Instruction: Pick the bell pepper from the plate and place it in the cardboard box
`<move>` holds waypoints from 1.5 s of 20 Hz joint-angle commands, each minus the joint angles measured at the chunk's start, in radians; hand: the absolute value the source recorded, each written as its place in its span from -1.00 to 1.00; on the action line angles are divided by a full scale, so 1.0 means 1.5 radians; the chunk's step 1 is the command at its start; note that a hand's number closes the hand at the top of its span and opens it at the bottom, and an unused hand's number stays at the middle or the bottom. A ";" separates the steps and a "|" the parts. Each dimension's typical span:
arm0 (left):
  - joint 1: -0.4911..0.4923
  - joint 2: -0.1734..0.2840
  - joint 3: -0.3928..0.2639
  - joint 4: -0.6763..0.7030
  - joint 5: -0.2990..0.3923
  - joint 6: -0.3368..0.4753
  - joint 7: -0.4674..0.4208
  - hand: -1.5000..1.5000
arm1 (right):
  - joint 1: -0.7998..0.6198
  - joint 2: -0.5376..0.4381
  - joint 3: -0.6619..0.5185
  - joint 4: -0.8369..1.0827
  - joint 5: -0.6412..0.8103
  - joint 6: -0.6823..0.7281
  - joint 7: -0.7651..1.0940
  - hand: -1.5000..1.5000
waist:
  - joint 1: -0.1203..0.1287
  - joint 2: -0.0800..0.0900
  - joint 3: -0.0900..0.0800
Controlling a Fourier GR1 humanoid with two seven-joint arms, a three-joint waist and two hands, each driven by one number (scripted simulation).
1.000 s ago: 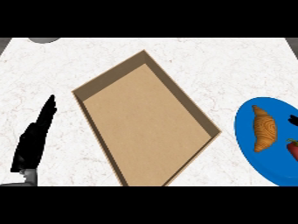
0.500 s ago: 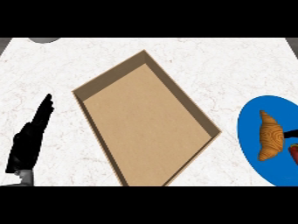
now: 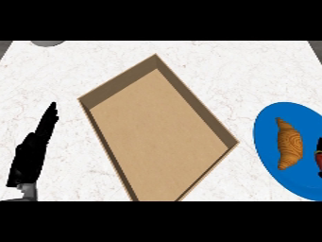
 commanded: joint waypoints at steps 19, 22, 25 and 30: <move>0.019 -0.018 -0.002 -0.021 -0.011 0.001 0.000 0.00 | 0.095 0.268 0.133 -0.591 0.081 0.121 0.492 1.00 | -0.002 -0.003 0.001; 0.001 -0.008 0.006 -0.004 -0.014 0.000 0.000 0.00 | 0.066 0.317 0.161 -0.661 0.017 0.148 0.504 1.00 | -0.002 -0.003 0.000; -0.008 -0.005 0.008 0.001 -0.011 -0.008 0.004 0.00 | 0.055 0.348 0.190 -0.732 -0.021 0.182 0.538 1.00 | -0.002 -0.002 0.000; 0.003 -0.012 0.010 0.017 -0.006 -0.011 -0.022 0.00 | -0.104 0.383 0.266 -0.745 -0.033 0.241 0.691 1.00 | 0.008 0.000 0.000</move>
